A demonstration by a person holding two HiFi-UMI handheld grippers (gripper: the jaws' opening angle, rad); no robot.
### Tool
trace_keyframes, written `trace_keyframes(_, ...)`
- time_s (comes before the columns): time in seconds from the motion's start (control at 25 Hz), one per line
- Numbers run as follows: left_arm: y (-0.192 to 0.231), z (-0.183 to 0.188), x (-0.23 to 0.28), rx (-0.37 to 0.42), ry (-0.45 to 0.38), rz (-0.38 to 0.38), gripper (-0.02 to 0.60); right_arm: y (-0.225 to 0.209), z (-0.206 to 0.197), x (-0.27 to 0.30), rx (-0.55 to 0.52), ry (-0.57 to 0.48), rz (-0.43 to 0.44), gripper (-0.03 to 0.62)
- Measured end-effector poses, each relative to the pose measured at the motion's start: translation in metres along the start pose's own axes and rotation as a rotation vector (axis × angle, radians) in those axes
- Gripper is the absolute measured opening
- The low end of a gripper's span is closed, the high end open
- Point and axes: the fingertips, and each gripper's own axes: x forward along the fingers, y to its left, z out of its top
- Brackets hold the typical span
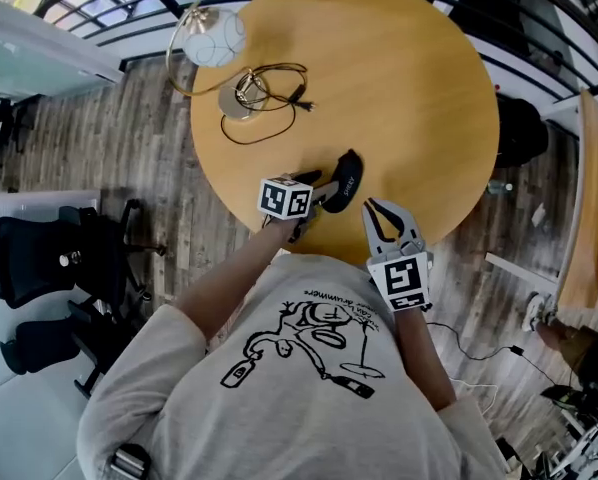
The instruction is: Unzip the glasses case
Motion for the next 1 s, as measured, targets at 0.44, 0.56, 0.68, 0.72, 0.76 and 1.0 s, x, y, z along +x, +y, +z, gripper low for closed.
trace_keyframes(0.44, -0.105, 0.094, -0.115, 0.064, -0.399, -0.105, 0.018, -0.018, 0.039, -0.01, 0.242, -0.135, 0.046, 0.026)
trace_keyframes(0.56, -0.137, 0.108, -0.132, 0.136, -0.434, -0.132, 0.009, -0.014, 0.055, -0.017, 0.28, -0.179, 0.054, 0.026)
trace_keyframes(0.68, -0.161, 0.108, -0.136, 0.216, -0.411, -0.127, 0.008, -0.004, 0.071, -0.026, 0.301, -0.232, 0.06, 0.026)
trace_keyframes(0.72, -0.167, 0.105, -0.136, 0.244, -0.404, -0.119, 0.008, 0.001, 0.072, -0.027, 0.298, -0.238, 0.061, 0.026)
trace_keyframes(0.76, -0.172, 0.103, -0.136, 0.268, -0.403, -0.108, 0.008, 0.005, 0.073, -0.028, 0.288, -0.239, 0.062, 0.025)
trace_keyframes(1.0, -0.169, 0.097, -0.135, 0.319, -0.423, -0.075, 0.008, 0.015, 0.072, -0.027, 0.227, -0.227, 0.067, 0.023)
